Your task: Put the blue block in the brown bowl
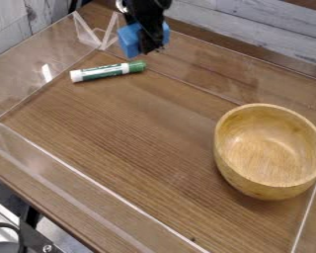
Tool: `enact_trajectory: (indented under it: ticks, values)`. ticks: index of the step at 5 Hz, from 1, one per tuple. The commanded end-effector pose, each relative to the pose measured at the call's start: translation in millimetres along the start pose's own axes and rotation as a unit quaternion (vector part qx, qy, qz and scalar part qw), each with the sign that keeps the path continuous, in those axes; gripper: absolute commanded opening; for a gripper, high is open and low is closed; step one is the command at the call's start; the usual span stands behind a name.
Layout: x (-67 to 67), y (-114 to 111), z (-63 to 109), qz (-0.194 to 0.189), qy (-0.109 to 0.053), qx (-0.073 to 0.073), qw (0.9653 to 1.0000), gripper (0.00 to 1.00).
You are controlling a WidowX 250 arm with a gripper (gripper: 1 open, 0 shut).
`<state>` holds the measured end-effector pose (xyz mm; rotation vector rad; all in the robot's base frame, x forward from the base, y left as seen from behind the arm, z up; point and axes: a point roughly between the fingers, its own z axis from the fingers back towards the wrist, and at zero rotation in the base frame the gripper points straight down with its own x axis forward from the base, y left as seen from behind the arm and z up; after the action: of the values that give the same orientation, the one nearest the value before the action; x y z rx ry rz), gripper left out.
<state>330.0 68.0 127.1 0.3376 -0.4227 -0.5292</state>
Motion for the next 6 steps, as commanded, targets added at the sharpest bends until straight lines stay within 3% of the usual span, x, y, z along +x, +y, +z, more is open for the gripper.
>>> enact_trajectory:
  ticks: [1, 5, 6]
  values:
    - [13.9, 2, 20.6, 0.018, -0.039, 0.032, 0.9986, 0.0]
    - [5.6, 25, 6.0, 0.016, -0.09, 0.089, 0.9918, 0.0]
    - [9.2, 1, 17.8, 0.013, -0.091, 0.076, 0.9928, 0.0]
